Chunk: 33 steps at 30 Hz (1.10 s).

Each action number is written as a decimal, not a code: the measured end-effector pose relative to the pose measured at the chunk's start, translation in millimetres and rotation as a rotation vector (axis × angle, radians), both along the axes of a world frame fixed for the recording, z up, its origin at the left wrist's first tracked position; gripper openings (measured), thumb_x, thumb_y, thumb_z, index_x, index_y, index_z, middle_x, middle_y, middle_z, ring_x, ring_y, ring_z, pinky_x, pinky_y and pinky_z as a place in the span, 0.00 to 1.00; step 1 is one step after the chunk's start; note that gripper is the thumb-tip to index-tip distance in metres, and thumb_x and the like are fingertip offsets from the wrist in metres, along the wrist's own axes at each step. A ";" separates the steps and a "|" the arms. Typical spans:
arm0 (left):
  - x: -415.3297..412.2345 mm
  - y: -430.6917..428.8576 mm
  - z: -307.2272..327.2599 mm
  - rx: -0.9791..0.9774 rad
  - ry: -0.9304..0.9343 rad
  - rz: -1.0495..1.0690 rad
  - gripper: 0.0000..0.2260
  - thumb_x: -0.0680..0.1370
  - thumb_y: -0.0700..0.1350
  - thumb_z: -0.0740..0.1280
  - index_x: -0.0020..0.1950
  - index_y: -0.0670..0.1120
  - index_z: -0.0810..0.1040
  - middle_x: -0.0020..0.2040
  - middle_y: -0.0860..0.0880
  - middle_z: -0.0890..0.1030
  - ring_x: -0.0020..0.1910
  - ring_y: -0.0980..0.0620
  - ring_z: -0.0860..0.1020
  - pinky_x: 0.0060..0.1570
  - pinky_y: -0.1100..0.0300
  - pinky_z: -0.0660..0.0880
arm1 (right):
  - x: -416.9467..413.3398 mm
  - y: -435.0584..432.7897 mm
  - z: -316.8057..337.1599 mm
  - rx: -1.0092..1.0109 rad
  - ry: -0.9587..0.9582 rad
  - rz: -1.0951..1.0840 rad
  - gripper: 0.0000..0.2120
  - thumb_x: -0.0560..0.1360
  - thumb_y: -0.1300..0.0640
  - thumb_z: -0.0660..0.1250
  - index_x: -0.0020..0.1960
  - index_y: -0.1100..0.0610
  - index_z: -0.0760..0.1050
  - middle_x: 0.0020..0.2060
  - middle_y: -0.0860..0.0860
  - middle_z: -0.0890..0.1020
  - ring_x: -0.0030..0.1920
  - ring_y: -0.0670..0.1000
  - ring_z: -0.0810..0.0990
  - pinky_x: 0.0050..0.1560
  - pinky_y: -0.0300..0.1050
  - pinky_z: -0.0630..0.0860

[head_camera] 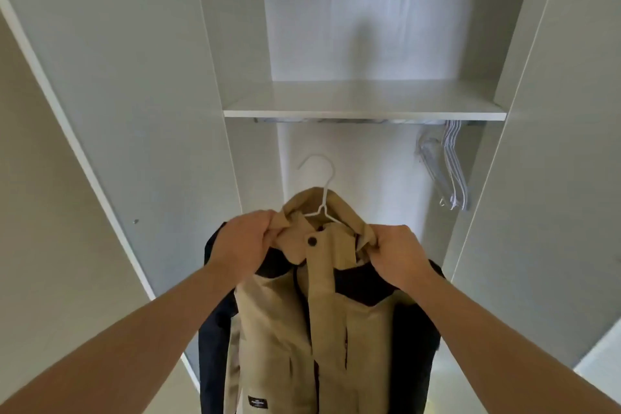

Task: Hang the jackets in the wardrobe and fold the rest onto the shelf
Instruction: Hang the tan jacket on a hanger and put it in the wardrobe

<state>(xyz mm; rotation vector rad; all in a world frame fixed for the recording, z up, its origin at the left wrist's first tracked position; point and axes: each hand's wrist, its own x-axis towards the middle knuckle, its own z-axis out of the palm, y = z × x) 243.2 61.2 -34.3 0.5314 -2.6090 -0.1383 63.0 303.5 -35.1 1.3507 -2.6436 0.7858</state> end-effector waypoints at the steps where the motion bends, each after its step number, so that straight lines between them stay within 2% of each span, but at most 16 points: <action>1: -8.7 3.1 -17.5 0.025 -0.138 0.002 0.12 0.84 0.52 0.55 0.57 0.53 0.77 0.51 0.53 0.82 0.49 0.51 0.81 0.50 0.56 0.76 | -4.3 -3.4 -9.3 0.123 -0.010 0.013 0.16 0.75 0.59 0.61 0.30 0.47 0.66 0.27 0.45 0.72 0.28 0.46 0.71 0.29 0.35 0.62; 3: -26.5 1.6 -43.0 0.101 -0.271 0.065 0.11 0.85 0.49 0.55 0.60 0.53 0.76 0.57 0.50 0.82 0.56 0.48 0.80 0.58 0.55 0.75 | -17.1 -13.0 -31.2 0.240 -0.053 0.005 0.13 0.76 0.58 0.61 0.32 0.51 0.71 0.30 0.48 0.75 0.31 0.49 0.74 0.32 0.38 0.68; 5: -46.5 -12.1 -50.0 0.163 -0.200 0.139 0.10 0.85 0.50 0.56 0.56 0.52 0.77 0.53 0.50 0.81 0.54 0.47 0.80 0.54 0.56 0.75 | -30.2 -26.4 -39.2 0.208 -0.049 -0.027 0.15 0.78 0.57 0.60 0.32 0.50 0.70 0.29 0.46 0.74 0.31 0.47 0.75 0.34 0.37 0.70; 7: -67.2 -25.7 -50.4 0.167 -0.210 0.157 0.08 0.85 0.50 0.57 0.53 0.51 0.74 0.48 0.51 0.80 0.50 0.46 0.80 0.48 0.56 0.74 | -48.6 -42.1 -38.9 0.181 -0.031 -0.032 0.18 0.79 0.57 0.61 0.31 0.48 0.67 0.28 0.46 0.74 0.30 0.46 0.75 0.33 0.35 0.67; 10: -96.5 -40.9 -46.1 0.235 -0.129 0.105 0.09 0.84 0.54 0.60 0.59 0.52 0.72 0.48 0.55 0.79 0.46 0.51 0.77 0.44 0.58 0.73 | -69.5 -65.0 -39.3 0.174 -0.068 -0.083 0.17 0.78 0.58 0.61 0.31 0.49 0.69 0.29 0.48 0.76 0.30 0.48 0.75 0.30 0.37 0.68; 12: -120.0 -48.9 -42.2 0.305 -0.014 0.023 0.12 0.82 0.56 0.62 0.63 0.55 0.73 0.45 0.62 0.74 0.44 0.58 0.73 0.43 0.65 0.70 | -80.5 -86.1 -49.0 0.162 -0.098 -0.122 0.16 0.79 0.58 0.62 0.33 0.52 0.73 0.29 0.49 0.77 0.29 0.49 0.76 0.31 0.39 0.72; 13: -133.8 -52.7 -42.9 0.317 0.028 -0.015 0.13 0.82 0.56 0.63 0.65 0.55 0.74 0.46 0.63 0.74 0.44 0.59 0.72 0.46 0.67 0.71 | -84.4 -98.7 -56.0 0.145 -0.111 -0.140 0.15 0.79 0.58 0.63 0.33 0.54 0.75 0.29 0.50 0.77 0.29 0.49 0.76 0.31 0.39 0.73; 16: -179.6 -73.4 -52.2 0.358 0.073 -0.055 0.20 0.84 0.58 0.59 0.73 0.53 0.72 0.51 0.59 0.78 0.51 0.59 0.75 0.58 0.61 0.71 | -91.2 -146.3 -80.9 0.099 -0.143 -0.193 0.16 0.80 0.57 0.64 0.33 0.53 0.73 0.28 0.49 0.76 0.27 0.48 0.75 0.27 0.37 0.66; 18: -208.5 -94.8 -61.5 0.382 0.088 -0.011 0.18 0.85 0.58 0.56 0.68 0.51 0.75 0.52 0.56 0.80 0.49 0.59 0.77 0.59 0.61 0.74 | -93.0 -178.5 -91.2 0.074 -0.152 -0.235 0.18 0.80 0.55 0.65 0.32 0.51 0.69 0.28 0.48 0.75 0.28 0.47 0.74 0.29 0.36 0.67; 20: -240.6 -126.3 -70.4 0.424 0.112 0.058 0.12 0.85 0.54 0.58 0.56 0.50 0.78 0.46 0.54 0.81 0.43 0.57 0.79 0.47 0.64 0.77 | -102.8 -211.6 -99.2 0.063 -0.166 -0.272 0.18 0.81 0.53 0.65 0.33 0.50 0.67 0.30 0.48 0.75 0.29 0.47 0.74 0.34 0.40 0.75; 21: -257.7 -145.2 -74.6 0.418 0.122 0.076 0.11 0.85 0.53 0.59 0.53 0.50 0.78 0.45 0.54 0.81 0.42 0.57 0.79 0.41 0.68 0.73 | -111.2 -230.1 -103.8 0.061 -0.183 -0.291 0.17 0.81 0.53 0.65 0.34 0.50 0.67 0.31 0.48 0.75 0.30 0.47 0.74 0.37 0.41 0.76; 23: -280.1 -172.8 -72.6 0.407 0.149 0.071 0.11 0.85 0.52 0.61 0.53 0.50 0.81 0.44 0.56 0.80 0.39 0.62 0.76 0.39 0.74 0.65 | -125.9 -256.5 -99.7 0.067 -0.201 -0.292 0.15 0.81 0.53 0.65 0.36 0.51 0.69 0.32 0.48 0.76 0.31 0.48 0.75 0.36 0.41 0.75; 25: -305.3 -204.2 -68.6 0.422 0.180 0.061 0.11 0.85 0.51 0.61 0.53 0.50 0.82 0.43 0.58 0.78 0.38 0.64 0.75 0.39 0.77 0.62 | -148.8 -287.5 -93.8 0.094 -0.234 -0.252 0.12 0.80 0.52 0.65 0.39 0.53 0.73 0.34 0.50 0.77 0.33 0.50 0.78 0.30 0.39 0.69; 27: -324.2 -232.8 -64.6 0.438 0.198 0.064 0.10 0.85 0.50 0.60 0.50 0.52 0.81 0.41 0.60 0.77 0.38 0.66 0.75 0.37 0.78 0.63 | -167.0 -310.2 -84.6 0.141 -0.263 -0.228 0.10 0.79 0.51 0.65 0.42 0.55 0.75 0.36 0.51 0.79 0.35 0.51 0.79 0.28 0.40 0.67; 30: -345.1 -266.9 -56.2 0.446 0.224 0.074 0.10 0.85 0.48 0.60 0.47 0.52 0.78 0.37 0.62 0.75 0.36 0.69 0.75 0.34 0.79 0.67 | -178.6 -333.0 -75.1 0.228 -0.275 -0.238 0.11 0.78 0.53 0.65 0.39 0.56 0.74 0.36 0.52 0.78 0.34 0.52 0.78 0.28 0.41 0.67; 33: -361.6 -293.8 -49.3 0.443 0.236 0.082 0.11 0.85 0.48 0.59 0.47 0.50 0.78 0.36 0.61 0.76 0.36 0.67 0.74 0.35 0.82 0.65 | -179.9 -358.9 -74.5 0.356 -0.251 -0.171 0.11 0.80 0.52 0.63 0.43 0.57 0.76 0.37 0.51 0.78 0.35 0.51 0.78 0.32 0.42 0.75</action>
